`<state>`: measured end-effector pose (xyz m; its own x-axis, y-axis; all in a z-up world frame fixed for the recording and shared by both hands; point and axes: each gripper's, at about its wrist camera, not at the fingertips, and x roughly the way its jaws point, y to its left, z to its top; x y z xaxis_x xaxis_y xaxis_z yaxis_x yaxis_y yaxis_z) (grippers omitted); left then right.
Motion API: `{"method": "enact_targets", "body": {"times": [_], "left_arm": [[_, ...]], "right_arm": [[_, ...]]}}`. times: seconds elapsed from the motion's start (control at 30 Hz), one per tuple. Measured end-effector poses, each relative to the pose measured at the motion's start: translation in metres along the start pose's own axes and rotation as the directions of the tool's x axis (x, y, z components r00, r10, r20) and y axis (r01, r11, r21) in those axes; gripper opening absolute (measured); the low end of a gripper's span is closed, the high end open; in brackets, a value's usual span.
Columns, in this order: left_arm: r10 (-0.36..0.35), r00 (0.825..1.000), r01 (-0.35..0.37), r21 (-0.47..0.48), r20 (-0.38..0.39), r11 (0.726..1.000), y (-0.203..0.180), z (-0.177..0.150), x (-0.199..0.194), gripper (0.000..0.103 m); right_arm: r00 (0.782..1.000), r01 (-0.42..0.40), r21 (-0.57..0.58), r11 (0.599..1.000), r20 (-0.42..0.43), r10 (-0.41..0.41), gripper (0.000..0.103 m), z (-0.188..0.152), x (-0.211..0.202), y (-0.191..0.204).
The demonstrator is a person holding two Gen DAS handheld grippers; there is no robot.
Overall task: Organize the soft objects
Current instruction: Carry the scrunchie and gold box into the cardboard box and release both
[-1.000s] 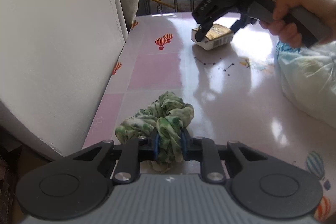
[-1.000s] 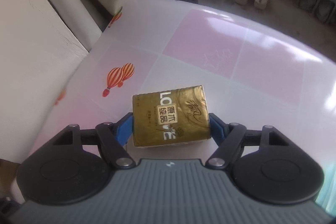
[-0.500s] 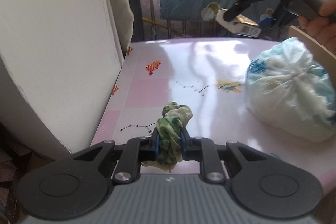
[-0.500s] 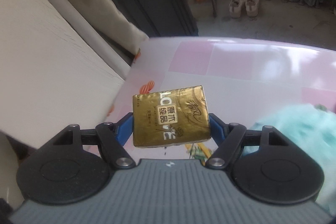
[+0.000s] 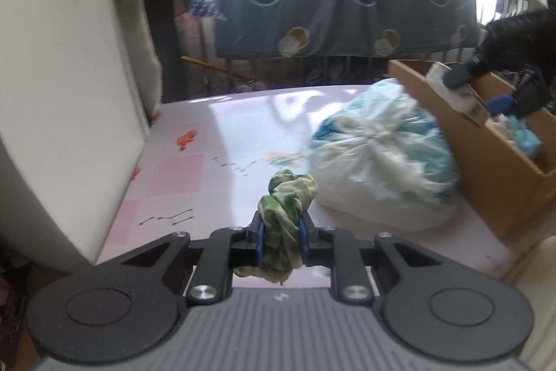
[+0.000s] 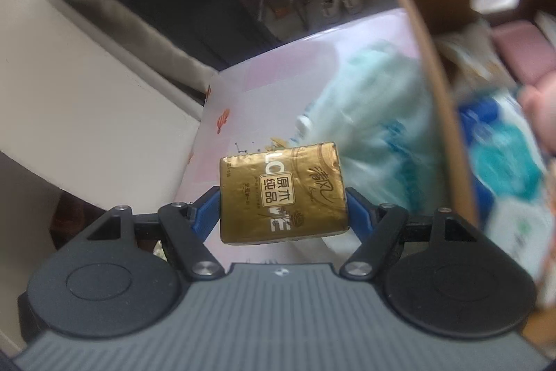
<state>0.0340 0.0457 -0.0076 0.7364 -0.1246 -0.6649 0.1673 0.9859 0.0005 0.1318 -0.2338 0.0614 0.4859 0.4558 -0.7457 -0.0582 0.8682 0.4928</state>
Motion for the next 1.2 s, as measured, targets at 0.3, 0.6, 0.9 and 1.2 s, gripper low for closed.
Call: {"method": "enact_targets", "body": {"times": [0.3, 0.6, 0.9, 1.2], "left_arm": [[-0.146, 0.989, 0.145, 0.051, 0.029, 0.988, -0.054, 0.014, -0.015, 0.02], [-0.204, 0.979, 0.202, 0.114, 0.008, 0.973, -0.099, 0.032, -0.004, 0.02], [-0.212, 0.977, 0.212, 0.166, -0.019, 0.963, -0.132, 0.05, 0.013, 0.02], [-0.279, 0.959, 0.281, 0.234, -0.043, 0.931, -0.179, 0.085, 0.033, 0.02]], "right_arm": [[0.981, 0.06, 0.14, 0.988, 0.174, -0.084, 0.074, -0.026, -0.104, -0.076], [0.965, 0.215, 0.197, 0.957, 0.108, -0.239, 0.075, -0.014, -0.128, -0.167], [0.924, 0.332, 0.01, 0.943, -0.203, -0.323, 0.075, 0.005, -0.056, -0.205], [0.938, 0.277, 0.028, 0.96, -0.225, -0.264, 0.08, 0.009, -0.056, -0.215]]}}
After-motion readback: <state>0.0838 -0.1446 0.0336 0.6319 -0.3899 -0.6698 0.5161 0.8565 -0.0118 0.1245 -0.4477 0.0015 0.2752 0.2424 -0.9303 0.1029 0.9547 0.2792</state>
